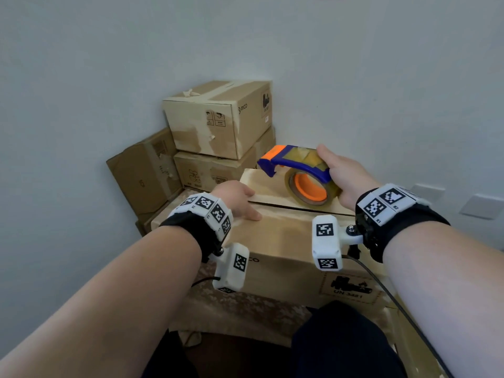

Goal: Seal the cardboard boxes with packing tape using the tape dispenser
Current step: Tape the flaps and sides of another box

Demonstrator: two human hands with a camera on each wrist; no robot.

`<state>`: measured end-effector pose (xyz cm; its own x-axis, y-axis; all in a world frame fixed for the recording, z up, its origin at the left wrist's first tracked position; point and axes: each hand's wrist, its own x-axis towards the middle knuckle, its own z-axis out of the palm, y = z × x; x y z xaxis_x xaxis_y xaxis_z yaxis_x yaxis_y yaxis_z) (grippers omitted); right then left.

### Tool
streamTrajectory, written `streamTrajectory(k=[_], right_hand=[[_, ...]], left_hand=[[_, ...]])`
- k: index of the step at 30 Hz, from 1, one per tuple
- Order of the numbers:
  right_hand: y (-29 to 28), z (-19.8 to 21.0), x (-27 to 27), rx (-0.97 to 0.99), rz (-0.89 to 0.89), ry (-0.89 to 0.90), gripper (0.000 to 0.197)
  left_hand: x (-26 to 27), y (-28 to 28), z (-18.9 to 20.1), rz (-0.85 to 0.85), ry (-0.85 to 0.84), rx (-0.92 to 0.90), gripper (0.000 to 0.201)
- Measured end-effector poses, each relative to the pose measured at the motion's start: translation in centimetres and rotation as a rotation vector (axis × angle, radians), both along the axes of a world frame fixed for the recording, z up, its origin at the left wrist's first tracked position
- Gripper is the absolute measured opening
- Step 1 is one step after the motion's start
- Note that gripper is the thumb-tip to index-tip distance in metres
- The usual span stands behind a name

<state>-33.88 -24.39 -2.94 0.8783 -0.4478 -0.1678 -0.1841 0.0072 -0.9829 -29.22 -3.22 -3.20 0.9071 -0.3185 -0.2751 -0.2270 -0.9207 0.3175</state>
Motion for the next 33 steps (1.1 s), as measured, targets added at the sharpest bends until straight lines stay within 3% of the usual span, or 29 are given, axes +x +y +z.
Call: streamTrajectory(k=[10, 14, 19, 23, 27, 29, 33], right_hand=[[2.2, -1.7, 1.8, 0.177, 0.130, -0.015, 0.042], [1.8, -1.9, 2.0, 0.169, 0.136, -0.005, 0.034], [1.7, -2.0, 2.1, 0.149, 0.135, 0.029, 0.033], [1.6, -1.6, 2.0, 0.141, 0.099, 0.029, 0.034], [0.2, -1.2, 1.7, 0.107, -0.085, 0.064, 0.050], [-1.5, -1.1, 0.9, 0.048, -0.153, 0.054, 0.050], [-4.5, -0.4, -1.8, 0.036, -0.285, 0.076, 0.042]], left_hand=[[0.6, 0.4, 0.1, -0.064, -0.089, 0.073, 0.073], [1.8, 1.1, 0.1, -0.023, -0.084, 0.001, 0.067], [3.0, 2.1, -0.2, 0.070, 0.062, -0.218, 0.060], [2.9, 2.3, 0.7, -0.034, 0.256, -0.181, 0.082], [2.2, 1.8, 1.5, -0.158, 0.508, -0.036, 0.125], [1.7, 1.2, 1.5, -0.232, 0.482, 0.092, 0.138], [1.1, -0.2, 1.1, -0.359, 0.256, 0.283, 0.133]])
